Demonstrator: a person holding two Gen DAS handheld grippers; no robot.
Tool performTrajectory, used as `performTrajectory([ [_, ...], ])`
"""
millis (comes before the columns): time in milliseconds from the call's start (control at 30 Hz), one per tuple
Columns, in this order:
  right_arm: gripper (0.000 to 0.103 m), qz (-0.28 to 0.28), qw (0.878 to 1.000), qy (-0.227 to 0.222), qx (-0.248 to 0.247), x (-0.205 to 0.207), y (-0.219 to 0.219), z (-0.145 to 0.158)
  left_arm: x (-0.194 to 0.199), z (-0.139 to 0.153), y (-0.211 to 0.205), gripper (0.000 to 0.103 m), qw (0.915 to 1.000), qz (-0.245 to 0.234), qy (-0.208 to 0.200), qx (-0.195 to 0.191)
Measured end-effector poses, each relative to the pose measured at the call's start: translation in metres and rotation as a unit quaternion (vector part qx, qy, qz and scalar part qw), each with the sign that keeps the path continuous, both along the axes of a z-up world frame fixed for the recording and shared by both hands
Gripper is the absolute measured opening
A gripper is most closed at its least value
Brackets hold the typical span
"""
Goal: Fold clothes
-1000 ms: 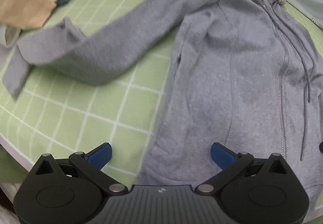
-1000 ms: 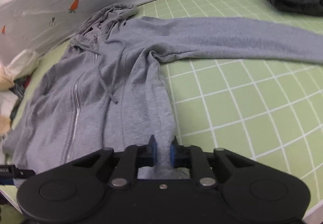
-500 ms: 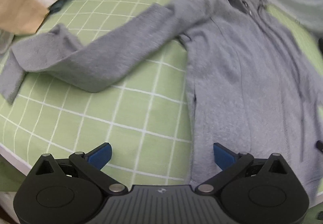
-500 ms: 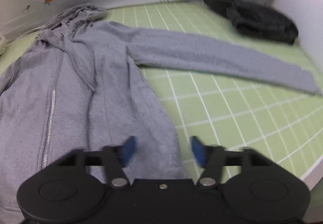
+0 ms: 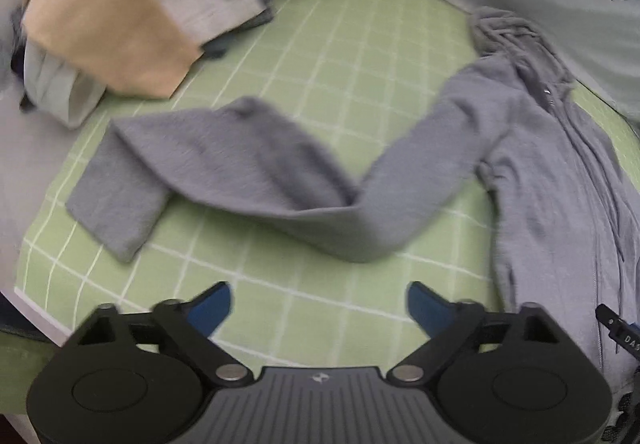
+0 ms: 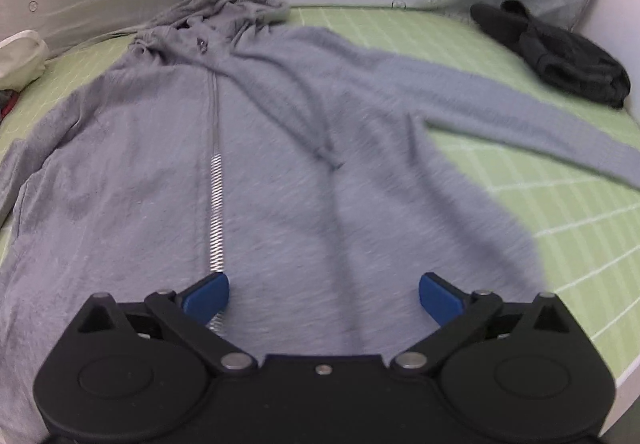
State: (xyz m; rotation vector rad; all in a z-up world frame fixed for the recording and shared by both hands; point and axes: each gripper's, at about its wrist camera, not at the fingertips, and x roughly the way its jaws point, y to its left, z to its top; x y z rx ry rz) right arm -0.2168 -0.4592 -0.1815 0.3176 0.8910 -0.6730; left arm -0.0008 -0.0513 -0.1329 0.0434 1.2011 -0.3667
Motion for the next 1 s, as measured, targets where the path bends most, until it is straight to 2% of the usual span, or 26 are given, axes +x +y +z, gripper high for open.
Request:
performTrajectory([
  [100,0.103,-0.035,0.999,-0.013,-0.008,0.003,0.004,-0.003,0.017,-0.004,0.019,0.084,0.9994,0.021,0.008,-0.025],
  [200,0.103,-0.046,0.998,-0.033,-0.026,0.000,0.009,-0.008,0.031,-0.005,0.033,0.084,0.9975,0.051,0.011,-0.047],
  [367,0.103,-0.061,0.994,-0.070,-0.062,-0.006,0.019,-0.015,0.053,-0.008,0.057,0.084,0.9873,0.110,0.024,-0.111],
  [500,0.103,-0.073,0.992,-0.081,-0.069,-0.005,0.018,-0.017,0.070,-0.022,0.063,0.081,0.9817,0.139,0.060,-0.116],
  [533,0.103,-0.076,0.991,-0.082,-0.070,-0.004,0.017,-0.017,0.072,-0.027,0.063,0.069,0.9800,0.147,0.069,-0.114],
  [600,0.103,-0.082,0.990,-0.088,-0.075,-0.003,0.017,-0.019,0.074,-0.031,0.065,0.058,0.9765,0.161,0.077,-0.121],
  [633,0.103,-0.083,0.990,-0.089,-0.076,-0.002,0.017,-0.019,0.075,-0.031,0.065,0.039,0.9743,0.164,0.079,-0.132],
  [667,0.103,-0.083,0.990,-0.090,-0.077,-0.002,0.018,-0.020,0.075,-0.032,0.066,0.008,0.9716,0.167,0.085,-0.144],
  [700,0.103,-0.083,0.990,-0.090,-0.077,-0.002,0.018,-0.020,0.076,-0.032,0.067,0.000,0.9682,0.176,0.092,-0.152],
  [767,0.103,-0.082,0.990,-0.090,-0.076,-0.002,0.017,-0.020,0.076,-0.031,0.068,0.001,0.9638,0.191,0.092,-0.162],
  [867,0.103,-0.081,0.990,-0.091,-0.076,-0.002,0.017,-0.020,0.076,-0.020,0.065,0.001,0.9648,0.193,0.068,-0.165],
  [933,0.103,-0.079,0.990,-0.091,-0.075,-0.002,0.016,-0.020,0.077,-0.007,0.056,0.001,0.9714,0.176,0.038,-0.155],
  [1000,0.103,-0.078,0.990,-0.091,-0.075,-0.002,0.016,-0.020,0.081,0.008,0.039,0.001,0.9810,0.140,-0.009,-0.133],
])
